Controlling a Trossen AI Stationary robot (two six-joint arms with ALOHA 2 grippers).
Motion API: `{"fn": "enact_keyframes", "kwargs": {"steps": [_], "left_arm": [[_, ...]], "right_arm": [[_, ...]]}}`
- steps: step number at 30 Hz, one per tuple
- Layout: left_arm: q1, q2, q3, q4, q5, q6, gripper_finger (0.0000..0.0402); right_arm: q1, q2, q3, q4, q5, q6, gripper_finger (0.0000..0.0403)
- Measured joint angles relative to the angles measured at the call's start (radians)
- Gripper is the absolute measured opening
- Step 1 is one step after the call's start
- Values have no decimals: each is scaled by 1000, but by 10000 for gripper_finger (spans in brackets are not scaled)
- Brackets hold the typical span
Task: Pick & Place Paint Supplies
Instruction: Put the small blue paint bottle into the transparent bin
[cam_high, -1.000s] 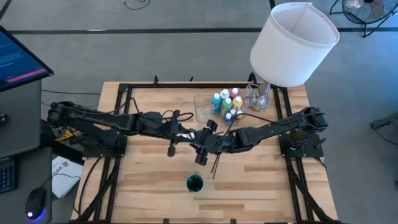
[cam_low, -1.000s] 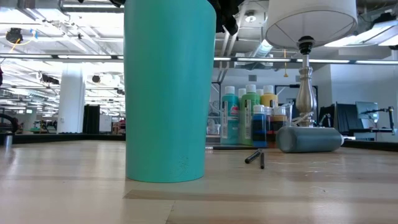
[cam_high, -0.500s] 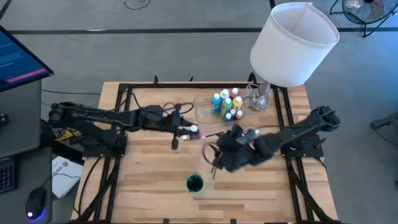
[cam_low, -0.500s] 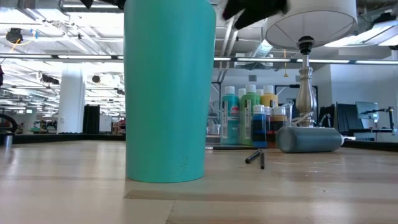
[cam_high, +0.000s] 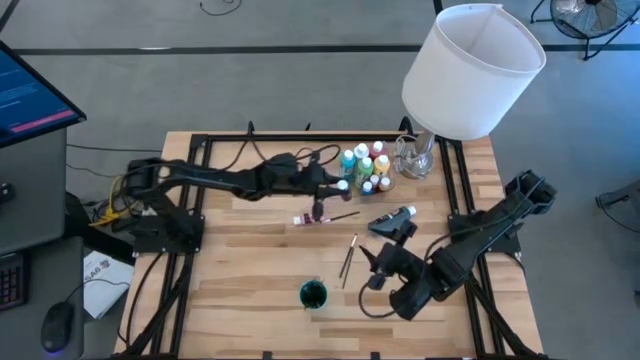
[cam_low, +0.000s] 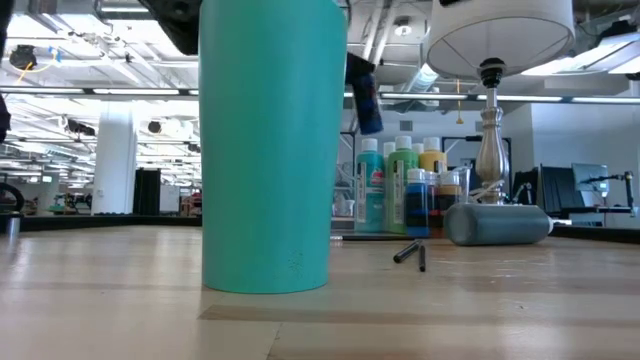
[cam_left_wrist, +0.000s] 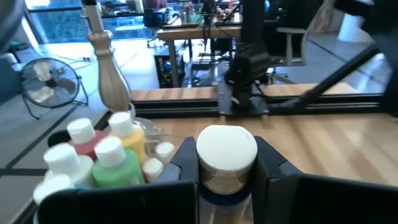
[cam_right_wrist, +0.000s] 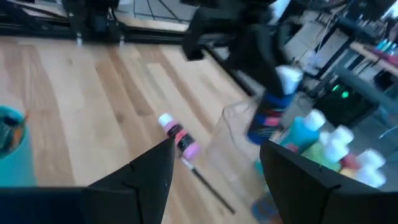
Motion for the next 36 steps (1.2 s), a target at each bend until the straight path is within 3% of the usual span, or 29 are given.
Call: {"fn": "enact_keyframes", "kwargs": {"steps": [6, 9, 15, 18, 23, 26, 36], "left_arm": [[6, 115, 100, 6, -38, 3, 23], [6, 145, 121, 14, -100, 2, 23], [12, 159, 117, 30, -209, -34, 23], [24, 159, 117, 59, -210, -82, 23], [20, 158, 116, 71, -214, -101, 23], [6, 167, 116, 76, -235, -101, 23], [-6, 264, 115, 126, -318, -136, 23]], "right_arm": [[46, -11, -179, 73, -87, 107, 230], [82, -10, -261, 232, -98, 92, 230], [133, -10, -396, 662, -138, -101, 230], [134, -9, -447, 906, -260, -272, 230], [103, -9, -499, 1238, -572, -519, 230], [93, -10, -502, 1271, -655, -559, 230], [100, -9, -503, 1238, -654, -555, 230]]}}
